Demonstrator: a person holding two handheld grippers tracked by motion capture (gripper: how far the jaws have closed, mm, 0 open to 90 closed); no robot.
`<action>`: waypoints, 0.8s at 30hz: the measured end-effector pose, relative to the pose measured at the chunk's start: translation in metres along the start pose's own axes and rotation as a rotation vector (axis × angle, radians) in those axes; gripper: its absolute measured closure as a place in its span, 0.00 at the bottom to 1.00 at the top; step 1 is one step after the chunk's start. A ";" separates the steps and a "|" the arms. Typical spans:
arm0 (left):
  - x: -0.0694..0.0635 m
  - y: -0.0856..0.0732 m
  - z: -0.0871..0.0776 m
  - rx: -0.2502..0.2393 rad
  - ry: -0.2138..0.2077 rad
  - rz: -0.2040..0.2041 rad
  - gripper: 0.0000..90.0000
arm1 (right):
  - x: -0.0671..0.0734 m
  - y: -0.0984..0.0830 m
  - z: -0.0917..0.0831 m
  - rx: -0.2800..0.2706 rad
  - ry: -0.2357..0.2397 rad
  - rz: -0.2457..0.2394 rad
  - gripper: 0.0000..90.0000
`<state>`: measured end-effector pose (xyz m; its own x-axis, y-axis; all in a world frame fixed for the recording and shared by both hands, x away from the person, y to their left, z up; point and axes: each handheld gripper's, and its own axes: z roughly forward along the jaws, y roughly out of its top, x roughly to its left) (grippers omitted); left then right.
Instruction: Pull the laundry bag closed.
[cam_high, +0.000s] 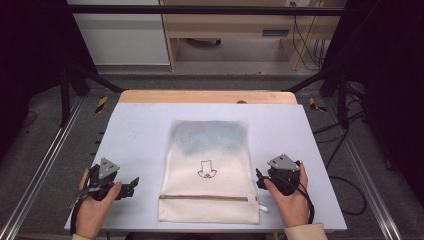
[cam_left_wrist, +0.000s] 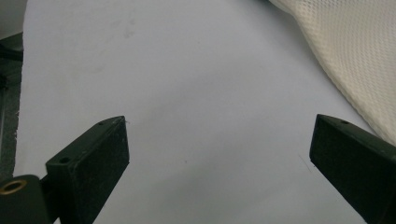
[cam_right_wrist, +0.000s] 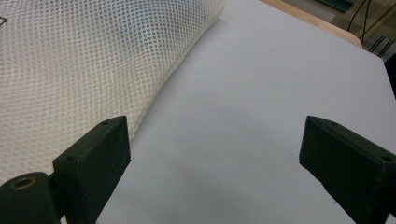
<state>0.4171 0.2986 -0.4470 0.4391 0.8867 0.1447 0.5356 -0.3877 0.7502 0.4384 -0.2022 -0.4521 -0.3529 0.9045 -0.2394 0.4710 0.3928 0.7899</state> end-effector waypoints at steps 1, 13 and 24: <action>0.000 -0.001 -0.001 0.000 -0.007 0.007 0.05 | 0.000 0.000 0.000 0.003 0.000 -0.007 0.10; 0.001 0.001 0.003 -0.011 -0.002 -0.002 0.06 | 0.016 0.001 -0.002 0.042 0.055 -0.076 0.12; 0.003 0.004 0.008 0.001 -0.027 0.005 0.04 | 0.050 0.016 -0.012 0.069 0.200 -0.166 0.21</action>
<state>0.4261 0.2975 -0.4493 0.4610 0.8776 0.1316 0.5339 -0.3928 0.7488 0.4187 -0.1521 -0.4445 -0.5794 0.7787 -0.2407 0.4448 0.5496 0.7072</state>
